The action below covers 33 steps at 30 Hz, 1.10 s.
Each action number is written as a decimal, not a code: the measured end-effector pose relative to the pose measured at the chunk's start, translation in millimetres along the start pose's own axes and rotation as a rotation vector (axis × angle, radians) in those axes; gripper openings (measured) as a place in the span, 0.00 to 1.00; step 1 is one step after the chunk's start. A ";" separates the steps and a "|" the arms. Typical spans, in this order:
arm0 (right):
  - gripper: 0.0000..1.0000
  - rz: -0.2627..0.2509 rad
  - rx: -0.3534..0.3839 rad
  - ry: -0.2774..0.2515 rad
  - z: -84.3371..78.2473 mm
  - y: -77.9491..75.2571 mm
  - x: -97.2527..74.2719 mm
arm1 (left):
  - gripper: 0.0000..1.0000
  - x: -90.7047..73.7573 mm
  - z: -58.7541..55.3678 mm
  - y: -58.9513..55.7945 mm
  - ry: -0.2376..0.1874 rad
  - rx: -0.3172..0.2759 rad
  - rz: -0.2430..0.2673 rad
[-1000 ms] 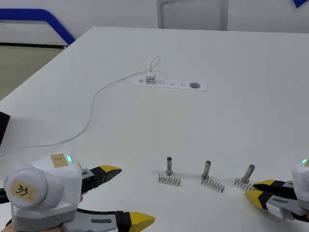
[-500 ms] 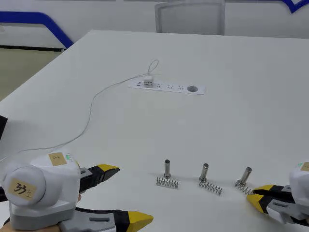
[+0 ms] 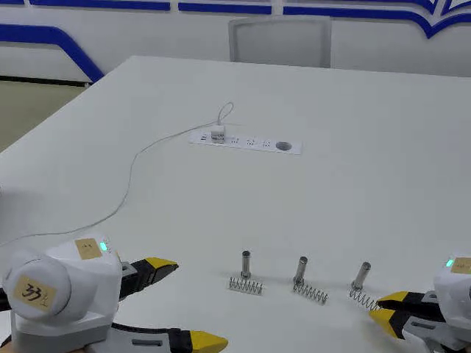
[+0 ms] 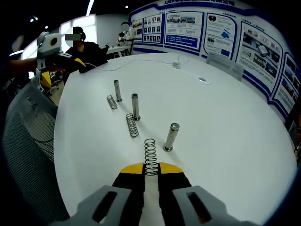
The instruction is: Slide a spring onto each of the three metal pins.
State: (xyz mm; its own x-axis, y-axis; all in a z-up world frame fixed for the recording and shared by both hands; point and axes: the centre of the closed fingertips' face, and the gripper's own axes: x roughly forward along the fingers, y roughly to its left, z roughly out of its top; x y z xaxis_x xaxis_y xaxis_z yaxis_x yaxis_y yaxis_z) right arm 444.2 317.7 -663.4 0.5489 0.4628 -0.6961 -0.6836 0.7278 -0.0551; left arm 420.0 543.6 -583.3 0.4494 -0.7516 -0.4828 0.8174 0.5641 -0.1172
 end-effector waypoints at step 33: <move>0.11 0.130 -0.314 -0.112 101.5 88.7 -56.6 | 0.70 32.1 57.0 -44.7 -0.059 0.211 -0.162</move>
State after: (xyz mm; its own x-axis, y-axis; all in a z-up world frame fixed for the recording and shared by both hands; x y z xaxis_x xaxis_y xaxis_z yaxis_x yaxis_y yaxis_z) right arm 401.3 407.4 -556.2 0.4855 0.6066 -0.6295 -0.8559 0.4767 -0.2007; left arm 418.4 474.7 -544.1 0.3214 -0.8485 -0.4203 0.9347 0.3554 -0.0027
